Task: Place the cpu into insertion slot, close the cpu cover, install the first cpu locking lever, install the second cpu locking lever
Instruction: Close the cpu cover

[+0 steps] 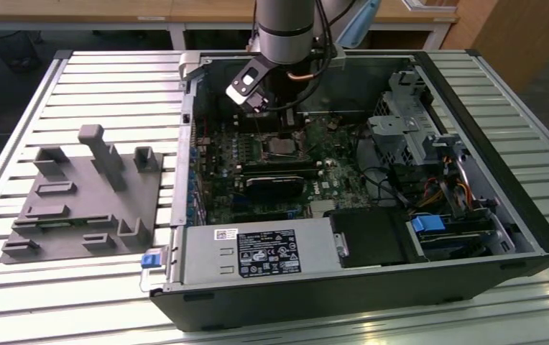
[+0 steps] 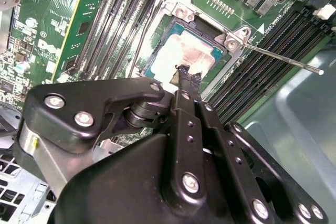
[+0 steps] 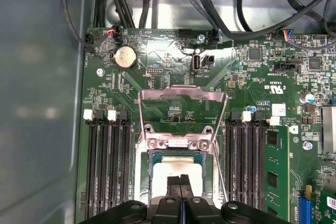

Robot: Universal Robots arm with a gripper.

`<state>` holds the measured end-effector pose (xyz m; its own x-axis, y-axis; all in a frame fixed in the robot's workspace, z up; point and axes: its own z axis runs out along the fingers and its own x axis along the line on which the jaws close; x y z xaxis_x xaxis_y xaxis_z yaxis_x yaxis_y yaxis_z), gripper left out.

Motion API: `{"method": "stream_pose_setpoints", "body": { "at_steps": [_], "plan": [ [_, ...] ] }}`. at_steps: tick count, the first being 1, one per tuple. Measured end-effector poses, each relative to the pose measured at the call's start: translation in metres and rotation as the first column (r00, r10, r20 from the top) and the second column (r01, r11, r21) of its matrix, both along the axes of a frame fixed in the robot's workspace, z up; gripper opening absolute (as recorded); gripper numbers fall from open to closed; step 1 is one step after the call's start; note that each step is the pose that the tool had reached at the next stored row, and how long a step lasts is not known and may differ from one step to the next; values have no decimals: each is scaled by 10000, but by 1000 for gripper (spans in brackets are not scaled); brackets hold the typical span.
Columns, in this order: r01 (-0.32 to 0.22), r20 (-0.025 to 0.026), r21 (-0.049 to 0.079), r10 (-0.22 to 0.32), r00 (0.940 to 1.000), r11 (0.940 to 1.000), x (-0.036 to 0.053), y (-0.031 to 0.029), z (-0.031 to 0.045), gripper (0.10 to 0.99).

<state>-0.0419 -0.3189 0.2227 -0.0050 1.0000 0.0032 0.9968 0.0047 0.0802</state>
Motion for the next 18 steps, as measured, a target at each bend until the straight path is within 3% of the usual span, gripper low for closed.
{"method": "stream_pose_setpoints", "body": {
  "at_steps": [18],
  "plan": [
    [0, -1, -3, 0, 10000, 10000, 0, 0, 49, 122]
  ]
}}
